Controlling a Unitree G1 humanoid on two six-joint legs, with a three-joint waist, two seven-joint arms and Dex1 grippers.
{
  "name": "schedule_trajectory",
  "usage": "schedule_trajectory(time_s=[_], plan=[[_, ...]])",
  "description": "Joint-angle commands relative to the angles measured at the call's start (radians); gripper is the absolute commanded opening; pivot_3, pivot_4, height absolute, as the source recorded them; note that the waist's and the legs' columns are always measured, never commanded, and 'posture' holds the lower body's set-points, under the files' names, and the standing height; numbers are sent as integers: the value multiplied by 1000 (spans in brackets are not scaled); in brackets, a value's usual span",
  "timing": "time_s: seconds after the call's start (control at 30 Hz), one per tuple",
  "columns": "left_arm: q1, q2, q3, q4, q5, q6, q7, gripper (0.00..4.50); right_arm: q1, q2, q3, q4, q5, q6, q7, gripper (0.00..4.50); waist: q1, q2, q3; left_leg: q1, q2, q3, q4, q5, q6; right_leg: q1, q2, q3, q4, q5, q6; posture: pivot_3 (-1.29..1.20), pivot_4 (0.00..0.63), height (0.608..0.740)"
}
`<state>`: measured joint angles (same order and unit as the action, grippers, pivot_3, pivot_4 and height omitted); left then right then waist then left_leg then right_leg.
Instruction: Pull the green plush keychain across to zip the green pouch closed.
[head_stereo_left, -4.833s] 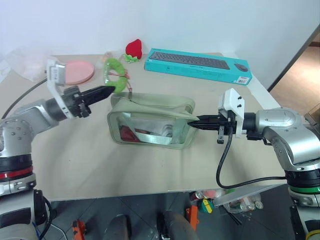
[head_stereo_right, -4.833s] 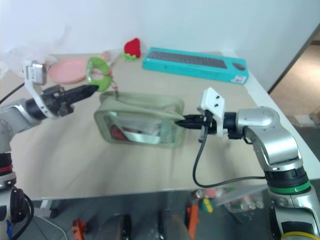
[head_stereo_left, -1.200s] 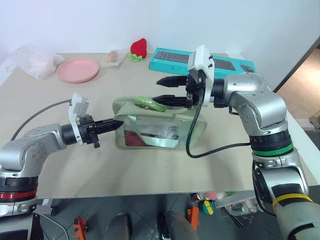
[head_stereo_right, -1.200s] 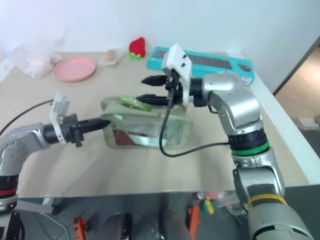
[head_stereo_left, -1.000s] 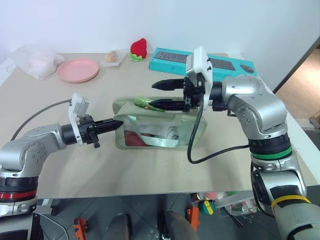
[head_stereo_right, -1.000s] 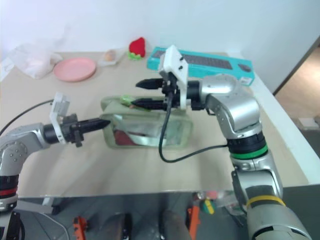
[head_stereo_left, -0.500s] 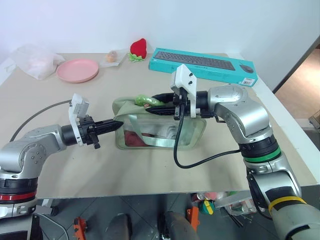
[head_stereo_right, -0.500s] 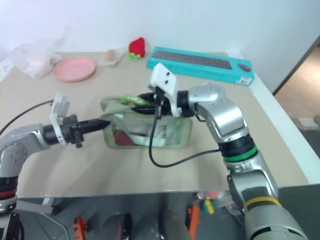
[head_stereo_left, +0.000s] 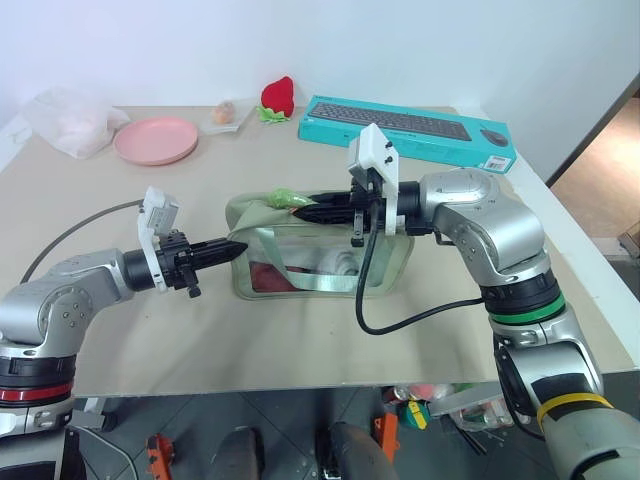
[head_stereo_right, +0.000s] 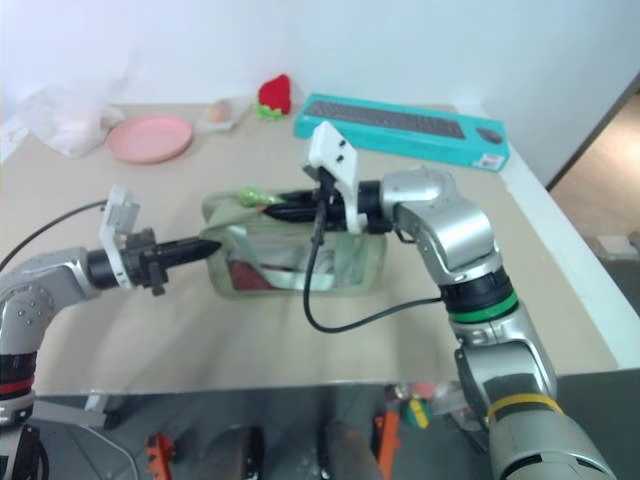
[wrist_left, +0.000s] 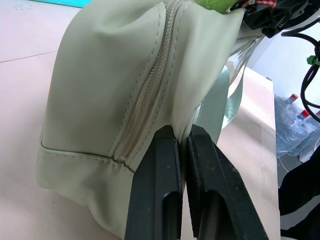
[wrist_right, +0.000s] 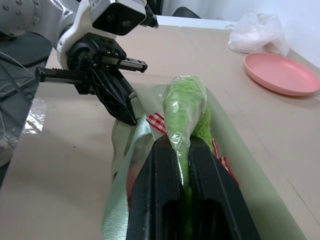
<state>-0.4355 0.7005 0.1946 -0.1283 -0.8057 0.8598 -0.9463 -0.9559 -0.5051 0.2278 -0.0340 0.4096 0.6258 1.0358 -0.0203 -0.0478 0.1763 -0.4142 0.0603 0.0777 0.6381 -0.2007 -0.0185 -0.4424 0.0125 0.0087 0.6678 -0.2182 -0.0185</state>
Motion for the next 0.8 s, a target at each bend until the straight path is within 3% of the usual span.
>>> schedule_trajectory(time_s=[0.03, 0.07, 0.1, 0.2, 0.63, 0.73, 0.8], plan=[[-2, 3, -5, -16, -6, 9, 2, 0, -25, 15, -68, -18, 21, -9, -27, 47, 0, 0, 0, 0, 0, 0, 0, 0, 0, 0, 0, 0, 0, 0, 0, 0, 150, 740], [-1, 3, -4, -17, -7, 10, 3, 0, -25, 17, -69, -17, 25, -5, -26, 47, 0, 0, 0, 0, 0, 0, 0, 0, 0, 0, 0, 0, 0, 0, 0, 0, 150, 740], [0, 3, -3, -18, -8, 9, 3, 0, -27, 18, -69, -14, 24, -6, -27, 752, 0, 0, 0, 0, 0, 0, 0, 0, 0, 0, 0, 0, 0, 0, 0, 0, 150, 740], [1, 3, -2, -20, -9, 9, 4, 0, -33, 18, -70, -2, 7, -10, -36, 1727, 0, 0, 0, 0, 0, 0, 0, 0, 0, 0, 0, 0, 0, 0, 0, 0, 150, 740], [0, -2, 2, -18, -4, 2, 8, 0, -29, 9, -65, 6, -1, -34, -12, 1727, 0, 0, 0, 0, 0, 0, 0, 0, 0, 0, 0, 0, 0, 0, 0, 0, 150, 740], [0, -2, 3, -19, -4, 1, 9, 0, -29, 11, -77, 8, 8, -27, -13, 987, 0, 0, 0, 0, 0, 0, 0, 0, 0, 0, 0, 0, 0, 0, 0, 0, 150, 740], [1, -2, 4, -19, -4, 0, 10, 0, -28, 11, -79, 8, 8, -26, -14, 254, 0, 0, 0, 0, 0, 0, 0, 0, 0, 0, 0, 0, 0, 0, 0, 0, 150, 740]])
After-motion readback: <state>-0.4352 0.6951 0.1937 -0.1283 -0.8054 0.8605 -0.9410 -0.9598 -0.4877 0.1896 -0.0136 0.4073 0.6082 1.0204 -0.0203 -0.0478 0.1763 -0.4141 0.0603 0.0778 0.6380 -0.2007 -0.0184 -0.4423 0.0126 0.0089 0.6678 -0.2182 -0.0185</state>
